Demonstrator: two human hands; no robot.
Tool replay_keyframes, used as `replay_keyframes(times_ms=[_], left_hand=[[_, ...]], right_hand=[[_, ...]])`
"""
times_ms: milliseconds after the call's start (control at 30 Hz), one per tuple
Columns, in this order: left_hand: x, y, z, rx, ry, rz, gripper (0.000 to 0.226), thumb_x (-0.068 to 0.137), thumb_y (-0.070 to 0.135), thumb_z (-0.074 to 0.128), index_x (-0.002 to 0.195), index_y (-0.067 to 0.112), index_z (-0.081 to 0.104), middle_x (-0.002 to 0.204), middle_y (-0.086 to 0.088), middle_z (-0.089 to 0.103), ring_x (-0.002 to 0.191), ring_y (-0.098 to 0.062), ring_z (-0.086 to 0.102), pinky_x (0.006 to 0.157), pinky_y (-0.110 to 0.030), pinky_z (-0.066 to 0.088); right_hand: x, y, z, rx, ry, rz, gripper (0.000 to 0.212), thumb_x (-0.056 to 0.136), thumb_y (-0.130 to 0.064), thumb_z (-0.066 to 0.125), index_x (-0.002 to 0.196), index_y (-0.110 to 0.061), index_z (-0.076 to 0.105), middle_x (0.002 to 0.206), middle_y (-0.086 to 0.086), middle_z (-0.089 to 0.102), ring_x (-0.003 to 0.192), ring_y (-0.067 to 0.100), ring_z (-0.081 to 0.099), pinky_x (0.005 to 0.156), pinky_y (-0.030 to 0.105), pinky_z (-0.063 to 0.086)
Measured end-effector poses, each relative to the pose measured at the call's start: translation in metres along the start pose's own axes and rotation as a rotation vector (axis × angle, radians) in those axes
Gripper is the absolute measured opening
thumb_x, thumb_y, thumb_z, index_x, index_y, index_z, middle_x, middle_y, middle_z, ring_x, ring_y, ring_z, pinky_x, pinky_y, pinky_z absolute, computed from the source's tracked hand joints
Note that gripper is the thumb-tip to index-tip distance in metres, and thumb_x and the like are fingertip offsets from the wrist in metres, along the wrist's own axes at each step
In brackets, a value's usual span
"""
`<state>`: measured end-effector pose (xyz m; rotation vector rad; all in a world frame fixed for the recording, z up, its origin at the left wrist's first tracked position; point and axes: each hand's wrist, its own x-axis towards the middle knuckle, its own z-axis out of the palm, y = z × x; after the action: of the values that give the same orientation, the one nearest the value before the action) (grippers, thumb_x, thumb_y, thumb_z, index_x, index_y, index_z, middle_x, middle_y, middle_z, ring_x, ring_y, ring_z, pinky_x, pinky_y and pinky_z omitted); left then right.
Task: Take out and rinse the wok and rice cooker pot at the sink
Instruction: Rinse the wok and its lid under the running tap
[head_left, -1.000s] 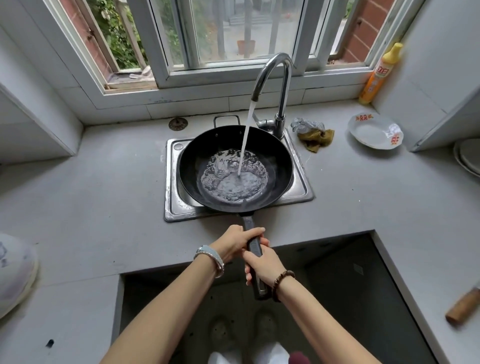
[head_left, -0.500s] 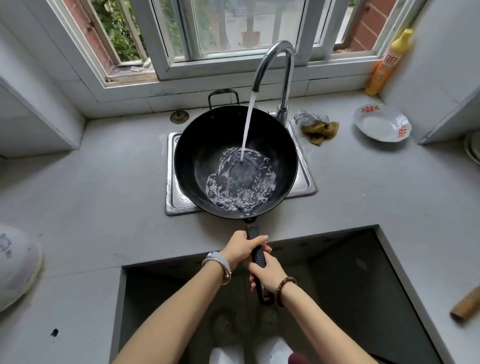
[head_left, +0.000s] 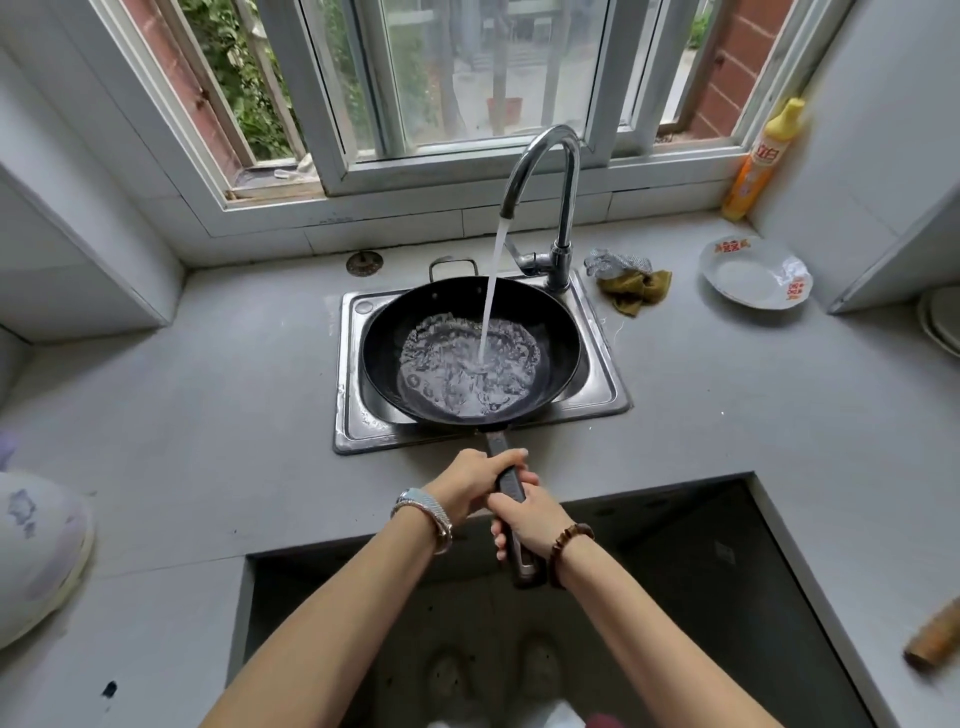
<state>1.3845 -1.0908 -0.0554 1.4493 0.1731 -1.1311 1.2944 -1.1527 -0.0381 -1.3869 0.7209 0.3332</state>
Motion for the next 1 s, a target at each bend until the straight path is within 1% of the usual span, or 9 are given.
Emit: replay_keyframes(times_ms=[200, 333, 433, 533, 600, 667, 767, 867, 1000], left_hand=[[0.002, -0.015, 0.000, 0.034, -0.001, -0.003, 0.028, 0.090, 0.021, 0.067, 0.099, -0.005, 0.061, 0.078, -0.012, 0.074, 0.064, -0.018, 0.071, 0.062, -0.026, 0.058], [0.003, -0.029, 0.002, 0.058, 0.003, -0.005, 0.040, 0.090, 0.023, 0.067, 0.110, -0.010, 0.057, 0.084, -0.015, 0.073, 0.064, -0.019, 0.070, 0.052, -0.023, 0.053], [0.000, -0.035, 0.003, 0.093, 0.009, -0.001, 0.038, 0.092, 0.020, 0.064, 0.109, -0.014, 0.058, 0.087, -0.018, 0.071, 0.055, -0.013, 0.068, 0.045, -0.018, 0.048], [-0.001, -0.038, 0.004, 0.105, 0.015, 0.004, 0.041, 0.093, 0.017, 0.063, 0.112, -0.019, 0.056, 0.087, -0.019, 0.070, 0.052, -0.012, 0.067, 0.043, -0.016, 0.047], [-0.004, -0.035, 0.004, 0.099, 0.007, -0.001, 0.035, 0.094, 0.016, 0.061, 0.109, -0.015, 0.056, 0.086, -0.018, 0.068, 0.045, -0.008, 0.063, 0.039, -0.014, 0.044], [-0.004, -0.032, 0.003, 0.093, 0.000, -0.002, 0.029, 0.093, 0.019, 0.063, 0.104, -0.007, 0.058, 0.086, -0.017, 0.069, 0.045, -0.008, 0.064, 0.040, -0.015, 0.044], [-0.003, -0.027, 0.000, 0.061, -0.013, -0.007, 0.025, 0.090, 0.023, 0.067, 0.096, 0.000, 0.061, 0.084, -0.013, 0.073, 0.058, -0.015, 0.069, 0.049, -0.020, 0.051], [-0.002, -0.019, -0.003, 0.045, -0.025, -0.001, 0.023, 0.089, 0.025, 0.069, 0.090, 0.003, 0.063, 0.080, -0.010, 0.074, 0.064, -0.017, 0.070, 0.063, -0.027, 0.057], [-0.003, -0.009, -0.002, 0.012, -0.012, -0.004, 0.022, 0.090, 0.022, 0.067, 0.089, 0.000, 0.062, 0.070, -0.007, 0.073, 0.058, -0.015, 0.069, 0.057, -0.025, 0.057]], right_hand=[[-0.002, 0.018, -0.002, -0.031, 0.001, 0.008, 0.010, 0.092, -0.009, 0.049, 0.101, -0.005, 0.052, 0.057, 0.004, 0.053, 0.042, 0.011, 0.051, 0.043, 0.025, 0.048], [-0.004, 0.035, -0.002, -0.061, 0.022, -0.004, 0.005, 0.088, -0.004, 0.047, 0.090, -0.009, 0.050, 0.055, 0.004, 0.052, 0.040, 0.012, 0.049, 0.043, 0.027, 0.048], [-0.005, 0.044, -0.001, -0.077, 0.031, -0.004, 0.010, 0.088, -0.002, 0.046, 0.086, -0.011, 0.047, 0.055, 0.004, 0.051, 0.040, 0.013, 0.048, 0.043, 0.027, 0.047], [-0.006, 0.046, 0.001, -0.086, 0.039, 0.001, 0.011, 0.087, -0.001, 0.045, 0.085, -0.011, 0.046, 0.056, 0.006, 0.050, 0.041, 0.014, 0.048, 0.043, 0.027, 0.047], [-0.007, 0.046, 0.002, -0.090, 0.049, 0.000, 0.010, 0.087, -0.001, 0.045, 0.085, -0.011, 0.047, 0.055, 0.005, 0.050, 0.041, 0.014, 0.048, 0.044, 0.027, 0.048], [-0.008, 0.042, 0.003, -0.090, 0.044, -0.003, 0.007, 0.087, -0.002, 0.046, 0.087, -0.009, 0.049, 0.055, 0.005, 0.051, 0.041, 0.014, 0.049, 0.044, 0.027, 0.048], [-0.011, 0.031, 0.003, -0.067, 0.025, -0.017, 0.005, 0.089, -0.004, 0.047, 0.092, -0.006, 0.051, 0.056, 0.006, 0.051, 0.041, 0.013, 0.049, 0.042, 0.026, 0.048], [-0.011, 0.017, 0.003, -0.051, 0.014, -0.034, 0.003, 0.091, -0.005, 0.048, 0.094, -0.005, 0.050, 0.056, 0.007, 0.050, 0.040, 0.012, 0.048, 0.040, 0.024, 0.047], [-0.010, 0.003, 0.004, -0.031, 0.003, -0.018, 0.003, 0.091, -0.004, 0.047, 0.089, -0.004, 0.050, 0.056, 0.007, 0.050, 0.039, 0.011, 0.048, 0.040, 0.023, 0.047]])
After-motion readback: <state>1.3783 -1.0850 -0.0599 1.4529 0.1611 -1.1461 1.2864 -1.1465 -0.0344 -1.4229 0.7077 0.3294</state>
